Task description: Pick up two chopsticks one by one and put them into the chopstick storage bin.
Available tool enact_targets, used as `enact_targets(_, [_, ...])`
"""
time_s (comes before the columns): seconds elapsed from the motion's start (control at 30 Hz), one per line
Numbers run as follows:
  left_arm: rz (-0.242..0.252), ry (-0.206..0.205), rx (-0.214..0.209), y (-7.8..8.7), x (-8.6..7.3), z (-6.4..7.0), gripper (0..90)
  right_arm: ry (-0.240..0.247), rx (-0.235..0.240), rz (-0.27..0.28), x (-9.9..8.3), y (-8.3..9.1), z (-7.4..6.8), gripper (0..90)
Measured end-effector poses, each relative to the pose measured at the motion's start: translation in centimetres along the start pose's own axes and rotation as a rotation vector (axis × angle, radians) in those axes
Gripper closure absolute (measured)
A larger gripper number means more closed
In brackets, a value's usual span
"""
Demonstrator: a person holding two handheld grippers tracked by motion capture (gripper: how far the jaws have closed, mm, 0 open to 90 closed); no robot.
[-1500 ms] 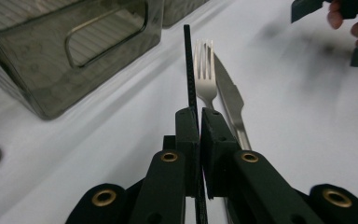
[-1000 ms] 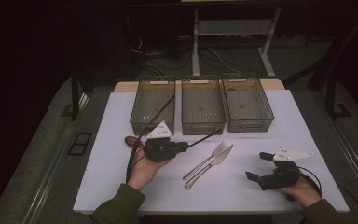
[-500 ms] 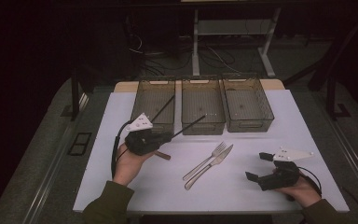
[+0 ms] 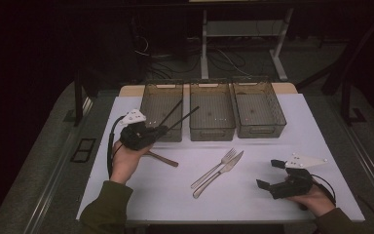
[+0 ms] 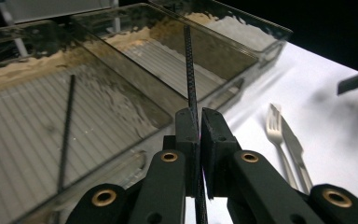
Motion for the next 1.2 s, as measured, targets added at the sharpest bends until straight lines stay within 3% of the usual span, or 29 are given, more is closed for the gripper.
enact_targets(0.5, [0.002, 0.051, 0.116, -1.5, 3.0, -5.1, 85.3, 0.000, -0.002, 0.002, -0.1, 0.0, 0.1, 2.3])
enact_targets(0.67, [0.001, 0.093, 0.160, -1.9, 3.6, -7.0, 85.3, 0.000, -0.001, 0.003, -0.1, 0.0, 0.1, 2.3])
enact_targets(1.1, [-0.053, 0.158, 0.246, -4.4, 4.0, -10.6, 85.3, 0.001, 0.004, 0.004, -0.1, 0.0, 0.0, 2.3])
enact_targets(1.2, [-0.086, 0.157, 0.255, -5.0, 3.7, -11.1, 85.2, -0.001, 0.004, 0.005, 0.0, 0.1, 0.0, 2.3])
Point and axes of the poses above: each handheld gripper's, and its own axes: y roughly backward along the jaws, x roughly out of its top, z roughly to its right, the point moved 9 cm from there along -y, roughly forward along the jaws, and after that the axes turned 7 degrees about y, right-handed, at the moved point
